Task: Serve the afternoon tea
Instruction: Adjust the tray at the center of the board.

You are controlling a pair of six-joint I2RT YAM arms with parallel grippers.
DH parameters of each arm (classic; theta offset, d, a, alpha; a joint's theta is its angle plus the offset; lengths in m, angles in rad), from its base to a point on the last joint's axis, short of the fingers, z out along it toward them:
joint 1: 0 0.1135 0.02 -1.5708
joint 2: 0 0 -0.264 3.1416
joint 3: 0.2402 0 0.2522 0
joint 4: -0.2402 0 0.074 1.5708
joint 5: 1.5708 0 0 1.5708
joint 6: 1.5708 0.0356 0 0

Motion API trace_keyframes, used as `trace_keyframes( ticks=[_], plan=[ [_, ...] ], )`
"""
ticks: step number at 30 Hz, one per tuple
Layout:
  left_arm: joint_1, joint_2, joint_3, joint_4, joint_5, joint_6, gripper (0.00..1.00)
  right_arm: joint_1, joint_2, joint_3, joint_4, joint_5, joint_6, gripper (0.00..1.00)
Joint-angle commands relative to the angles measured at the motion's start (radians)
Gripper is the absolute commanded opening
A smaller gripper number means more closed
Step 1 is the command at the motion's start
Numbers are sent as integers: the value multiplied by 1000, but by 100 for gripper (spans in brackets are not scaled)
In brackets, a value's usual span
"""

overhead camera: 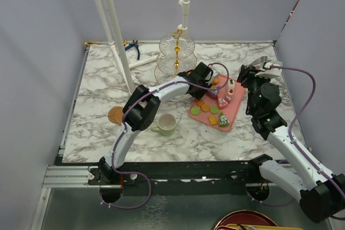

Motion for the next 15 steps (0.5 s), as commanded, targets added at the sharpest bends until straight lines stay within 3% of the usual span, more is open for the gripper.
trace_keyframes(
  ticks=[1,10,15],
  plan=[
    [9,44,33,-6,-3,-11,40,-5,-20,-15,5,2,-2,52],
    [20,81,65,-6,60,9,29,-5,-19,-26,13,5,-6,52],
    [15,93,65,-6,96,115,13,-5,-19,-23,17,12,-6,52]
  ],
)
